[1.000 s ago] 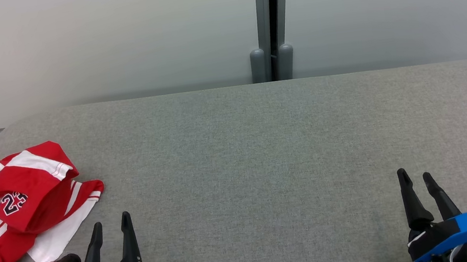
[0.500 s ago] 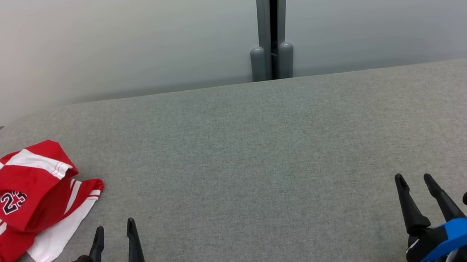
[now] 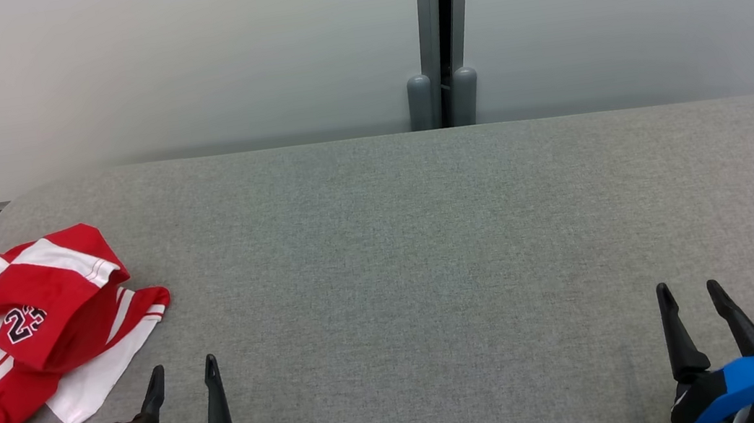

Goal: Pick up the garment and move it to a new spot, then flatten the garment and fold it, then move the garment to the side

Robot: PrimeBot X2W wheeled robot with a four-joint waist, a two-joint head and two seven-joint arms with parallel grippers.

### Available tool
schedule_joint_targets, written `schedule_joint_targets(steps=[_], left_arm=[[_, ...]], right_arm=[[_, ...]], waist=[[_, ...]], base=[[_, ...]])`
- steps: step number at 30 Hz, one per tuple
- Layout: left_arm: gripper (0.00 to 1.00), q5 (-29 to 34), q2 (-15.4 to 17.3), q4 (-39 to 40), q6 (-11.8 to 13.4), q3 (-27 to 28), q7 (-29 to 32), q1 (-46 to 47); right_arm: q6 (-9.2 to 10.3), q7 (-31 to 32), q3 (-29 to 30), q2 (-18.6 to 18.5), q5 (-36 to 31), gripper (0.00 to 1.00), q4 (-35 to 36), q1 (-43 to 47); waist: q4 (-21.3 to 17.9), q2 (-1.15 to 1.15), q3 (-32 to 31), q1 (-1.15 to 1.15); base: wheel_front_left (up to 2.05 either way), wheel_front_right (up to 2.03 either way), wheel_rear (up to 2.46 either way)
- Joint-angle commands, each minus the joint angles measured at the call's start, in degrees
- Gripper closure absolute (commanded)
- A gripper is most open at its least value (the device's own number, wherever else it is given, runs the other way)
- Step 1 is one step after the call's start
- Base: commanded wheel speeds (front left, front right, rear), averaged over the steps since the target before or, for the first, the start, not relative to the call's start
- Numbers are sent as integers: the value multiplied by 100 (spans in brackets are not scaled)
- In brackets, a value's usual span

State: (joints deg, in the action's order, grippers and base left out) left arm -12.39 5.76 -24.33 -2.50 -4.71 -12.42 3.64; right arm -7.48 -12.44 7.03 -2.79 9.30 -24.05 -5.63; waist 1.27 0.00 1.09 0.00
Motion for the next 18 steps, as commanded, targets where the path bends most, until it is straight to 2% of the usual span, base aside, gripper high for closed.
schedule_joint_targets(steps=[1,18], left_arm=[[0,120,29,-7,28,6,-51,25],[0,787,-106,-144,-3,82,-240,-114]], right_arm=[[-1,-52,24,-14,-132,0,-29,3],[-2,-240,21,-19,-773,0,-255,47]], waist=[[3,0,-4,0],[51,0,-52,0]], base=[[0,0,0],[0,0,0]])
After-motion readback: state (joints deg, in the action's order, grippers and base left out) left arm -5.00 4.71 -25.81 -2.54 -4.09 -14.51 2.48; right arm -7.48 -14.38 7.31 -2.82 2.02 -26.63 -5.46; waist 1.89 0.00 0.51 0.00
